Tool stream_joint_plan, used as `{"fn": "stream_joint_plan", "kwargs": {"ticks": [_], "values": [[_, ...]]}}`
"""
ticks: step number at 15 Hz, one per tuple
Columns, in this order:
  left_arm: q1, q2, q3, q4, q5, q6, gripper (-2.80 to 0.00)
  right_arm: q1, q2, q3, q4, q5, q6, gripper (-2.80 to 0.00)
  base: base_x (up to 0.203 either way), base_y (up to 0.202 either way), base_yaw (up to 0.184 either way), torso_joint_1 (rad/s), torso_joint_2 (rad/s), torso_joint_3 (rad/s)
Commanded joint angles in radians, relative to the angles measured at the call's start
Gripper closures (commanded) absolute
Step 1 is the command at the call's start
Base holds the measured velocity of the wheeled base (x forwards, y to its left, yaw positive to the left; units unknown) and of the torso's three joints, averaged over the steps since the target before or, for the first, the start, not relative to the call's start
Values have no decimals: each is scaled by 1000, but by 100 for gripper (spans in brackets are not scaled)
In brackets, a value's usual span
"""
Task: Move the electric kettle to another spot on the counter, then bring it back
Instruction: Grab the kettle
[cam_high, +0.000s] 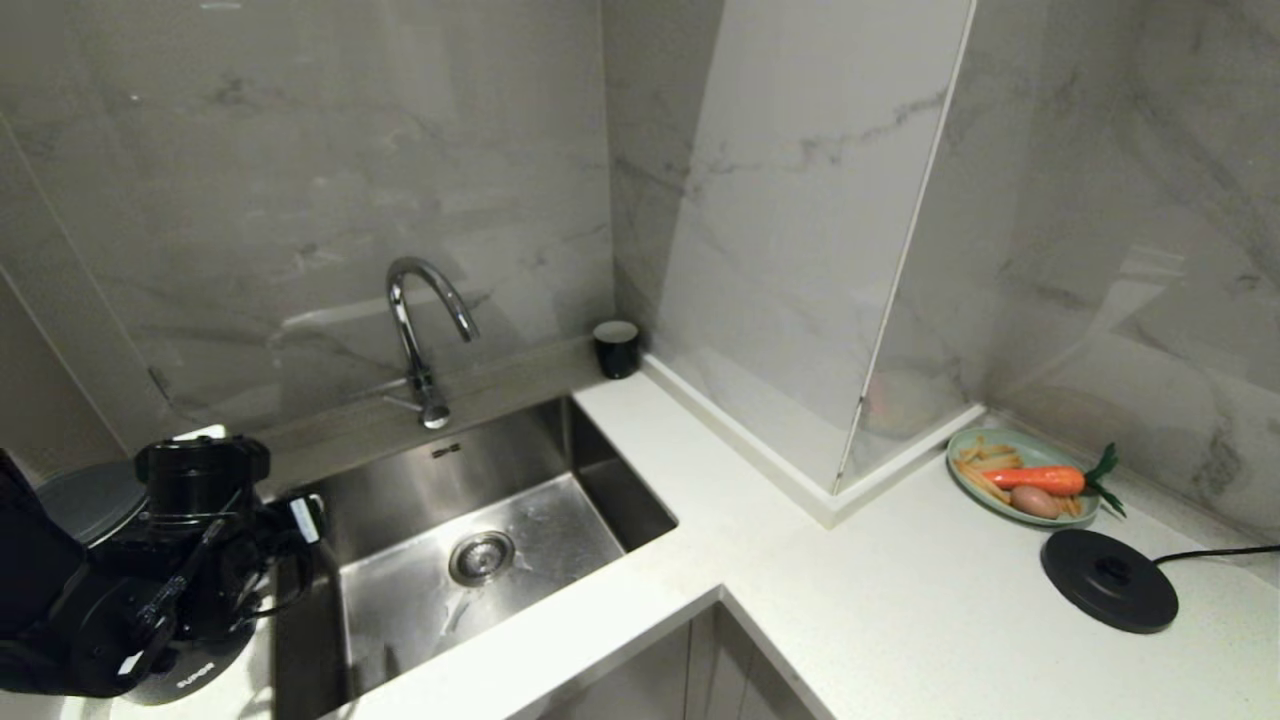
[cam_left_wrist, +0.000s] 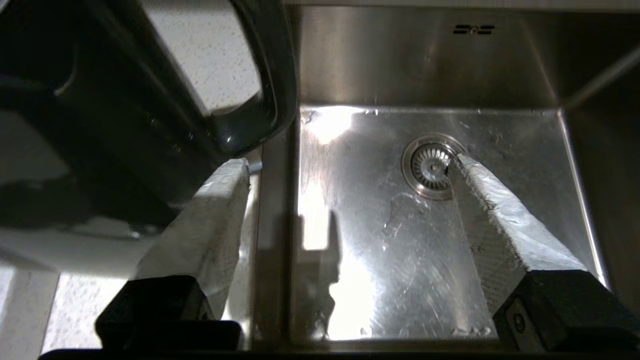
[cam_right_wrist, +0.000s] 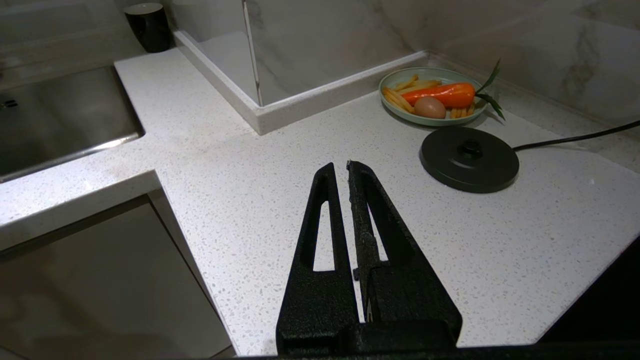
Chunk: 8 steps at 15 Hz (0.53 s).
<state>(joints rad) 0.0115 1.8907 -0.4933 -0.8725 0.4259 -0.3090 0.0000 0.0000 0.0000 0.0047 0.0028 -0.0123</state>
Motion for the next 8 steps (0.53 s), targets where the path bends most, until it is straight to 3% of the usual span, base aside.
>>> {"fn": "stream_joint_plan", "kwargs": {"ticks": [1,6,8], "values": [[6,73,-28,-40,3,23,-280,0,0,0,0,0,-1,0,0,0,0,0,0,0],[47,200,-63,-249,7,132,-280,0,0,0,0,0,-1,0,0,0,0,0,0,0],[56,208,-62,-284,8,150,-280,0,0,0,0,0,-1,0,0,0,0,0,0,0]]}}
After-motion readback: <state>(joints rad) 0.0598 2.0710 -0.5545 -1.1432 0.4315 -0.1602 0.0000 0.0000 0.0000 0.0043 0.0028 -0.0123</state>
